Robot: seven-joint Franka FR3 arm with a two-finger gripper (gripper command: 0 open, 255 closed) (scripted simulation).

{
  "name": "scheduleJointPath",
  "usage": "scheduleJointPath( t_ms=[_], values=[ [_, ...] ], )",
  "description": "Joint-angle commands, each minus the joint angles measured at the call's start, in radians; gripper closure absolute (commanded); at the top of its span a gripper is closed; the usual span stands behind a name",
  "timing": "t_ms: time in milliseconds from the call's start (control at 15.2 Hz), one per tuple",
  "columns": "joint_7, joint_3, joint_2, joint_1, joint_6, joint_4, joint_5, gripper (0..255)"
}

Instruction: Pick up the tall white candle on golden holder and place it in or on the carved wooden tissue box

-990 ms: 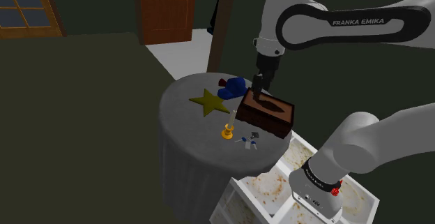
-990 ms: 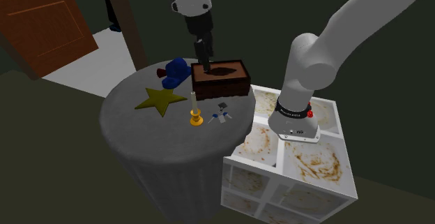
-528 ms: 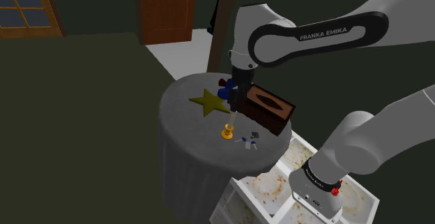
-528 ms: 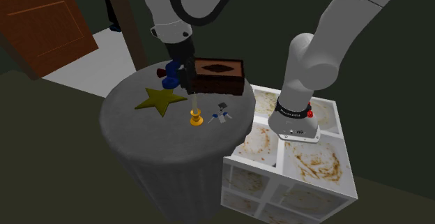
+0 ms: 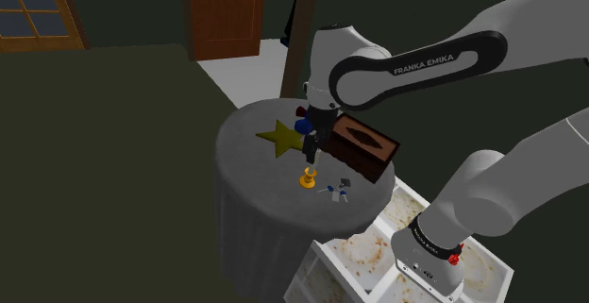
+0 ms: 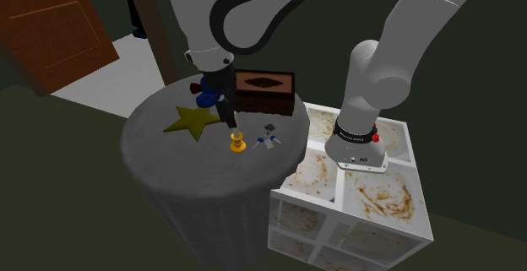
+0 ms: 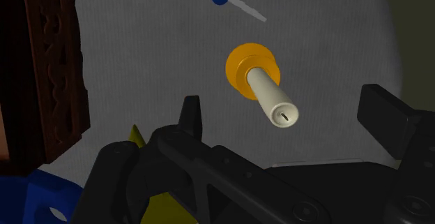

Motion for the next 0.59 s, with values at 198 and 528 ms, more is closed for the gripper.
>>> scheduleJointPath(
  t_ms=[198, 528],
  values=[
    [0.000, 0.001, 0.007, 0.000, 0.019, -0.012, 0.000, 0],
    [0.000, 0.001, 0.007, 0.000, 0.019, -0.012, 0.000, 255]
  ],
)
